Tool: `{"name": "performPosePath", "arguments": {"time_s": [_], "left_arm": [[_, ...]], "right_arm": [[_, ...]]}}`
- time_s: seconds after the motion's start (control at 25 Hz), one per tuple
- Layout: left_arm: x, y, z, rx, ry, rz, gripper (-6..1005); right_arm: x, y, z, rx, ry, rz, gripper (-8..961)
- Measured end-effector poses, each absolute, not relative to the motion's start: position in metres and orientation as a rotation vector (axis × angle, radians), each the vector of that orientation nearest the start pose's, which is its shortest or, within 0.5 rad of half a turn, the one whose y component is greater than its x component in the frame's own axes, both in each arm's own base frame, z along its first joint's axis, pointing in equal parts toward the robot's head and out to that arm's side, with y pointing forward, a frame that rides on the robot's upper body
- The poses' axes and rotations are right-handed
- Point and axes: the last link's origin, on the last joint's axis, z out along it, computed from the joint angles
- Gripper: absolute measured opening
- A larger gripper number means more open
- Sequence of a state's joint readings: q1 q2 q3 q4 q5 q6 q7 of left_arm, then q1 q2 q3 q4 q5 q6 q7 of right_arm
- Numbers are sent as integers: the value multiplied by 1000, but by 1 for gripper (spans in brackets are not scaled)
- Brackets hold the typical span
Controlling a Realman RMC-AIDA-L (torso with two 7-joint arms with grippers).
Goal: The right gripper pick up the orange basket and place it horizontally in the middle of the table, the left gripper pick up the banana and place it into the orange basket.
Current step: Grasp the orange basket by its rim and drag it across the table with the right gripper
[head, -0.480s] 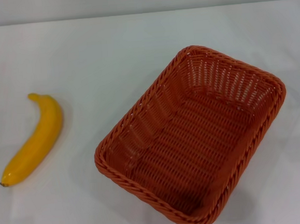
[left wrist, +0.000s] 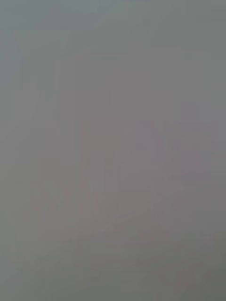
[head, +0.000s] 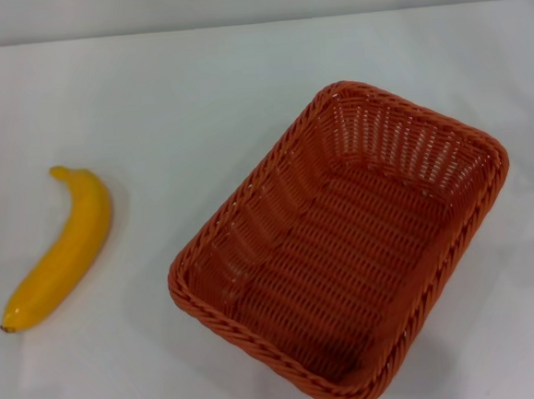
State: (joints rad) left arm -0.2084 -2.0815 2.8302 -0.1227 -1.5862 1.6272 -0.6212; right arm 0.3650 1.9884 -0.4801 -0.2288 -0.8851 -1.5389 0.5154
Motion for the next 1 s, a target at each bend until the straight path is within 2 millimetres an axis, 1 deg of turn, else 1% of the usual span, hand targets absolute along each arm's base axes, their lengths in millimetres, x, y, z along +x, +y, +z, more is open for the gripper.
{"name": "performPosePath", "arguments": {"time_s": [0.12,0.2,0.28,0.4,0.56,0.68,0.8,0.88,1.0], "left_arm": [[-395,215,79,-1190,-576,-965,771],[-393,216,79,-1194,-568,-972,770],[-391,217,81,-1198,-556,-980,770],[-390,217,82,-1206,-551,-991,770],[-389,219,83,-1212,-550,-1006,769],[-388,220,89,-1216,-545,-1037,769],[-388,220,97,-1219,-557,-1079,768],[-388,220,101,-1224,-558,-1096,768],[-387,219,106,-1230,-551,-1109,767]], "right_arm": [[347,310,126,-1398,254,948,725],[345,316,129,-1435,263,958,725],[339,325,133,-1512,279,967,724],[325,342,138,-1671,293,953,723],[293,360,149,-1917,305,933,721],[267,374,159,-2096,360,880,720],[239,391,166,-2289,482,773,720],[223,400,168,-2384,548,706,720],[196,415,167,-2518,654,549,721]]}}
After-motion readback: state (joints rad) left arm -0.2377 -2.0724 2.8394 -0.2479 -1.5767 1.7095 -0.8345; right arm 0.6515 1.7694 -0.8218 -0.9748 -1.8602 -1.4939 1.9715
